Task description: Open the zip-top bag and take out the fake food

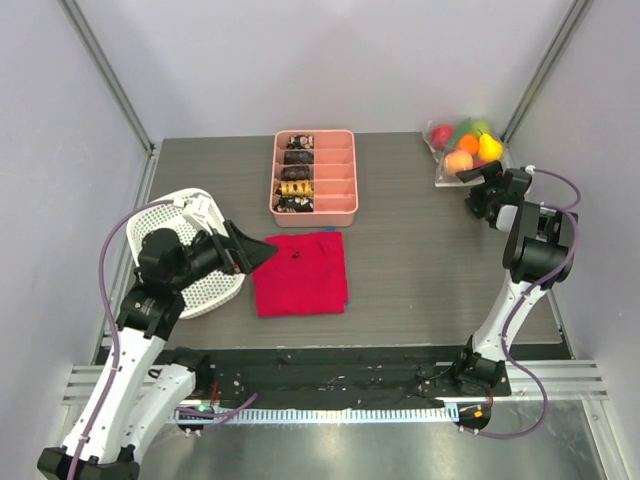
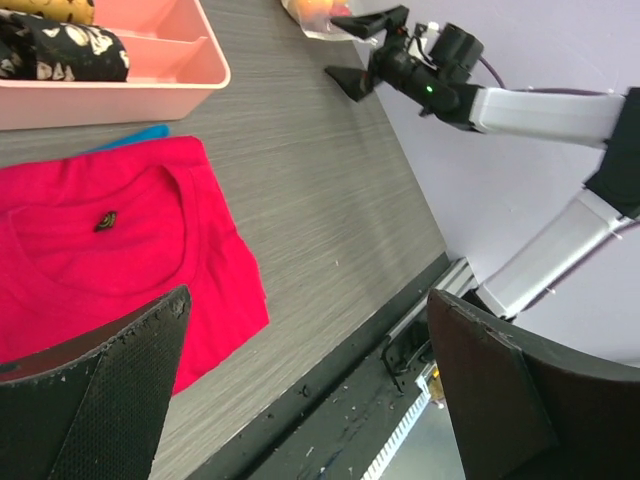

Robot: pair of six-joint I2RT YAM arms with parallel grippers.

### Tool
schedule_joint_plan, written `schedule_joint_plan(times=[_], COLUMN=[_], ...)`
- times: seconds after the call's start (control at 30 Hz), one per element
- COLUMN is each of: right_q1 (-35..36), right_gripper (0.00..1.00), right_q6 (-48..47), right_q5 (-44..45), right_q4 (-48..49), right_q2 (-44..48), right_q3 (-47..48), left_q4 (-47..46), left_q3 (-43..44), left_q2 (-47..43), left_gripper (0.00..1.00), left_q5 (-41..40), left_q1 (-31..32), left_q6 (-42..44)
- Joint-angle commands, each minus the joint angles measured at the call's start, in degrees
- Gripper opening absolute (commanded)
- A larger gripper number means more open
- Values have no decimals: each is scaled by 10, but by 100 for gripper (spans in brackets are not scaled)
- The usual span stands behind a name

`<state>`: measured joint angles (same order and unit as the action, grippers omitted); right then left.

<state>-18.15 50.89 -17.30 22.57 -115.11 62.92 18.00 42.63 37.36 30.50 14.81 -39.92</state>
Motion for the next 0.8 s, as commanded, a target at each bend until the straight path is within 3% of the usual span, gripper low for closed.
schedule_joint_plan(times=[0.0, 0.07, 0.1, 0.2, 0.23, 0.27, 0.3, 0.37, 0.47, 0.63, 0.77], right_q1=[-3, -1, -1, 7, 11, 16, 22, 36, 53, 71, 73], right_gripper=[97, 88, 63, 25, 21, 17, 8, 2, 1, 1, 1], right_q6=[30, 29, 35, 40, 37, 31, 25, 3, -7, -4, 3], right_q5=[9, 10, -6, -28, -26, -21, -13, -4, 11, 20, 12], right_q4=[33, 15, 5, -4, -4, -6, -17, -28, -56, -117, -168], right_q2=[-66, -91, -111, -104, -92, -79, -65, -22, 44, 142, 234], right_q3=[93, 129, 165, 184, 177, 159, 150, 120, 60, -38, -104], left_q4=[-62, -68, -70, -72, -85, -86, -84, -88, -130, -255, -348], left_q3=[30, 30, 33, 46, 53, 59, 73, 128, 184, 199, 185], left_q2=[22, 38, 45, 82, 92, 124, 146, 234, 324, 391, 434], left_gripper=[95, 92, 91, 83, 80, 80, 80, 76, 72, 74, 77], left_q5=[49, 47, 46, 17, -10, -118, -160, -205, -226, -251, -299], left_q1=[-3, -2, -2, 13, 27, 82, 109, 178, 244, 322, 392], left_q6=[13, 18, 22, 36, 61, 77, 99, 134, 146, 225, 372])
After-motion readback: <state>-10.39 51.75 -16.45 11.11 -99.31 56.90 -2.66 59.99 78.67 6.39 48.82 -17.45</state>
